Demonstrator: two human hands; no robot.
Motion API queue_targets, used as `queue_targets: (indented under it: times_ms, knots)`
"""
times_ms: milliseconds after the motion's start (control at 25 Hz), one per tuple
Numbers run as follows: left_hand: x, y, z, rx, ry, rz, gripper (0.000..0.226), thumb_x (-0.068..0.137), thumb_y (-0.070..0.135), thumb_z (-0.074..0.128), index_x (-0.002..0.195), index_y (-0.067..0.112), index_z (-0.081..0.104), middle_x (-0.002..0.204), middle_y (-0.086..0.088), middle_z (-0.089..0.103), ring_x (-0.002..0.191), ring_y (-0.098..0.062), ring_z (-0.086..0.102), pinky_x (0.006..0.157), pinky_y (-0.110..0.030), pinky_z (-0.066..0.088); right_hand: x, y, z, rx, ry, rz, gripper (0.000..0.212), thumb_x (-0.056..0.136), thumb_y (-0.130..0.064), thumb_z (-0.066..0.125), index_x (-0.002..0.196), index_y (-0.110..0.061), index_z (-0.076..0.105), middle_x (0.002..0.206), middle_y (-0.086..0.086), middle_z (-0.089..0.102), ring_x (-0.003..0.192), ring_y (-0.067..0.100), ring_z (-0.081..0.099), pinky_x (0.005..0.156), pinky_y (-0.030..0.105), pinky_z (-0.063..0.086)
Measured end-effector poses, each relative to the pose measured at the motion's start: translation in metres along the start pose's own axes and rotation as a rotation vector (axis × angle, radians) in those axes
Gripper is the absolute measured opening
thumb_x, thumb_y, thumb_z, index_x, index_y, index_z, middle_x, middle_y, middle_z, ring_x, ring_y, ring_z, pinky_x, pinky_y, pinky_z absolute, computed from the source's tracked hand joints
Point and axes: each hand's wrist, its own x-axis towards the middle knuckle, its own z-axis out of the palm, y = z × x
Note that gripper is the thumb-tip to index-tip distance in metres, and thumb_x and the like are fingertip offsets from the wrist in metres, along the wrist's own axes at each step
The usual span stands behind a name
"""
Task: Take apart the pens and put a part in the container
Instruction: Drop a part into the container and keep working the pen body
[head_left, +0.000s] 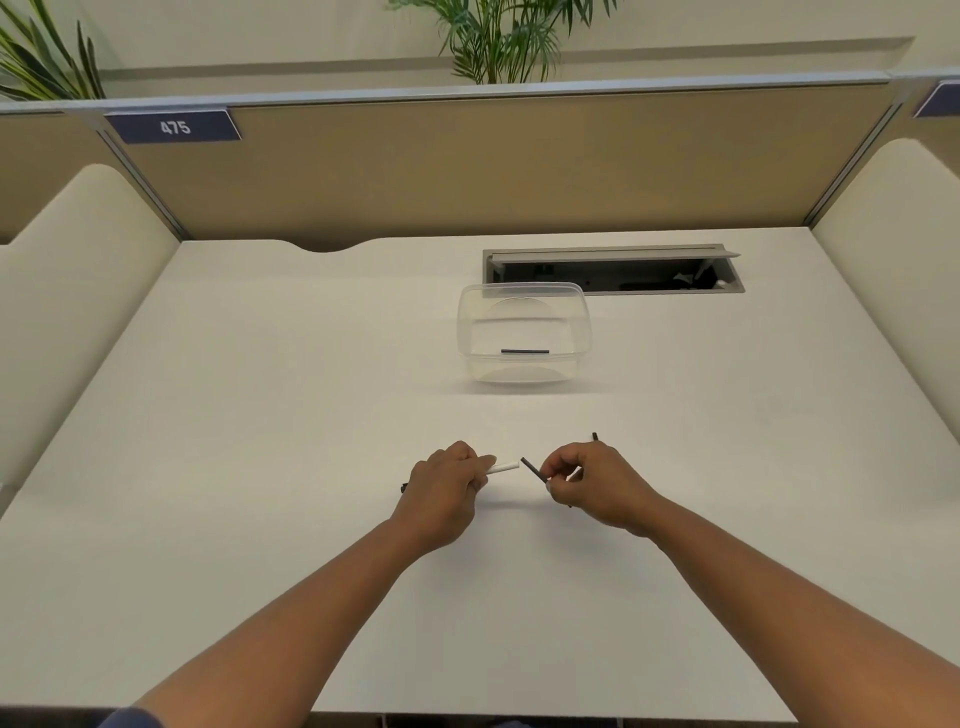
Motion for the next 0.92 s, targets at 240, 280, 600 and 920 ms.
queue_targets:
  times_ms: [240,280,600,920]
  knots:
    - [-0.005,0.003,-0.002,-0.009,0.024,0.023,0.037,0.1,0.01,0.051,0.13,0.025,0.065,0.102,0.008,0.058,0.093,-0.023,0.053,0.085,-0.042,0.046,-0.009,-0.001,-0.001,-0.008,-0.002,-0.04,0.015,0.08,-0.019,0.066,0.081,-0.033,0.073,0.074,-0.022,0.067,0.054,-0.001,0.052,0.046,0.012,0.041]
    - [-0.006,0.004,-0.003,-0.003,0.026,0.026,0.037,0.1,0.01,0.051,0.131,0.026,0.065,0.102,0.009,0.057,0.093,-0.022,0.053,0.085,-0.041,0.045,-0.01,-0.001,-0.001,-0.008,-0.003,-0.048,0.015,0.08,-0.019,0.066,0.082,-0.032,0.073,0.073,-0.024,0.066,0.054,-0.001,0.052,0.045,0.011,0.04]
    - [-0.004,0.007,-0.003,0.004,0.039,0.043,0.035,0.1,0.013,0.053,0.129,0.027,0.066,0.104,0.008,0.059,0.094,-0.023,0.053,0.085,-0.039,0.043,-0.012,0.0,-0.009,-0.079,0.035,-0.112,0.017,0.08,-0.018,0.066,0.08,-0.034,0.072,0.073,-0.026,0.065,0.054,0.001,0.049,0.051,0.015,0.042]
    - [0.009,0.023,-0.004,-0.2,0.044,0.044,0.028,0.098,0.013,0.058,0.118,0.026,0.072,0.097,0.003,0.065,0.091,-0.02,0.057,0.082,-0.04,0.049,-0.004,-0.039,-0.021,-0.15,0.183,-0.34,0.026,0.081,-0.021,0.073,0.105,-0.033,0.07,0.09,-0.015,0.066,0.081,0.006,0.059,0.075,0.023,0.051]
